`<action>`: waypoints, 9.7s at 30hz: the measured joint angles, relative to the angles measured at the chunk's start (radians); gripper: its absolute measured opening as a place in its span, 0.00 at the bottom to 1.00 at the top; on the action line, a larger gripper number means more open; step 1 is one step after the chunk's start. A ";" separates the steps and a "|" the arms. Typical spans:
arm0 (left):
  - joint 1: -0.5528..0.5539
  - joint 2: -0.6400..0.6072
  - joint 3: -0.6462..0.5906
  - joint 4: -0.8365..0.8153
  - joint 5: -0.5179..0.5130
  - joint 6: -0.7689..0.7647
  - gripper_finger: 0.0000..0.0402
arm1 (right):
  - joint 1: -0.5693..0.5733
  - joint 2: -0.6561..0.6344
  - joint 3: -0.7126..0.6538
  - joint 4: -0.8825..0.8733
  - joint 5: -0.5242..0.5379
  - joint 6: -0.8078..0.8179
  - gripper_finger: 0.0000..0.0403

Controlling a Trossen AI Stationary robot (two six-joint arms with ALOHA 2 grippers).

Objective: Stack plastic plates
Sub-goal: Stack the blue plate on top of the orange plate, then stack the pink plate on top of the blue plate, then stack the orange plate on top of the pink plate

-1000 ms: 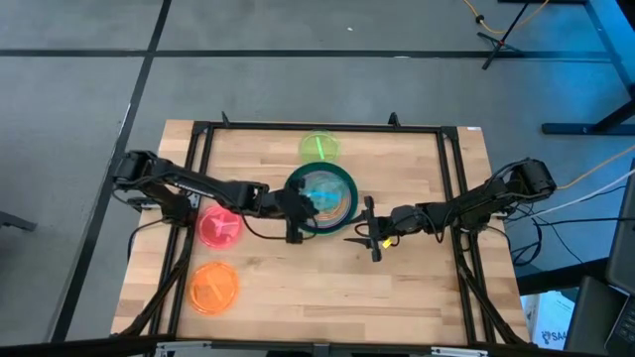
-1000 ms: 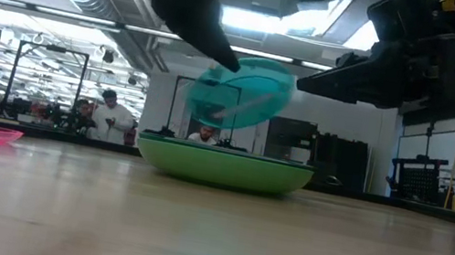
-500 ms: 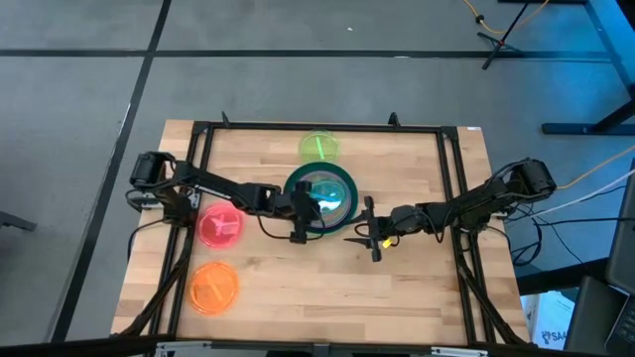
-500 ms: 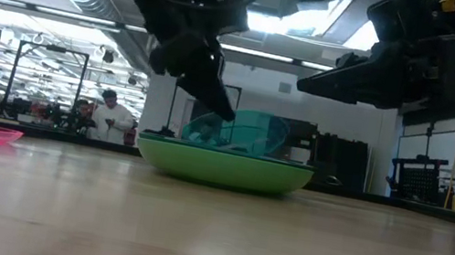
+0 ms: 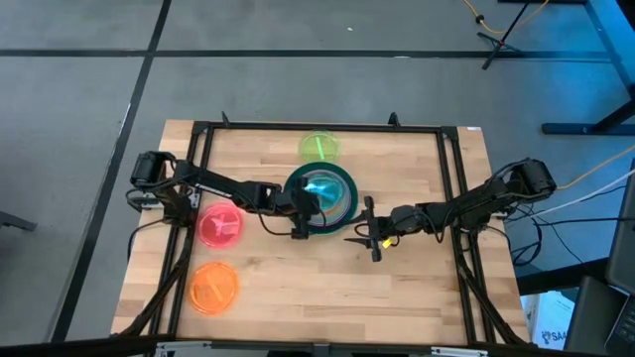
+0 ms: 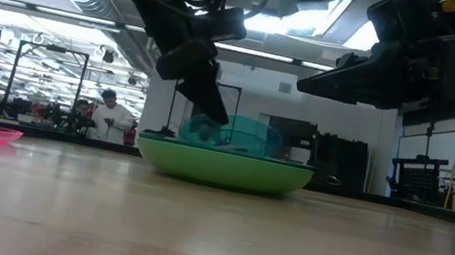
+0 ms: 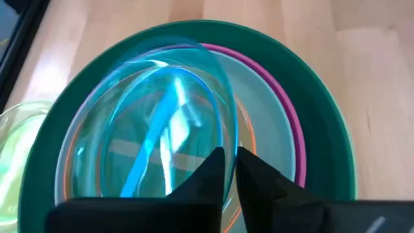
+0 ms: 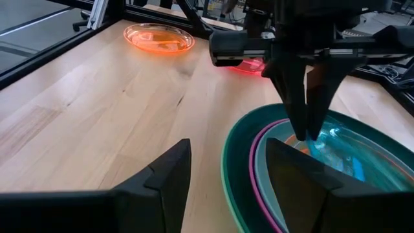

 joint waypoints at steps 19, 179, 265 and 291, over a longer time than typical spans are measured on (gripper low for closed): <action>-0.054 -0.152 0.001 -0.211 -0.014 -0.192 0.24 | 0.000 0.000 0.000 0.004 0.000 0.000 0.48; -0.272 -0.236 -0.027 -0.396 -0.024 -0.414 0.25 | 0.000 0.003 0.000 0.005 0.000 0.005 0.48; -0.455 -0.255 -0.370 -0.587 0.582 -0.831 0.18 | 0.000 0.003 0.000 0.002 0.045 0.009 0.48; -0.324 -0.252 -0.255 -0.501 0.527 -0.823 0.01 | 0.001 -0.079 0.000 -0.094 0.125 -0.024 0.48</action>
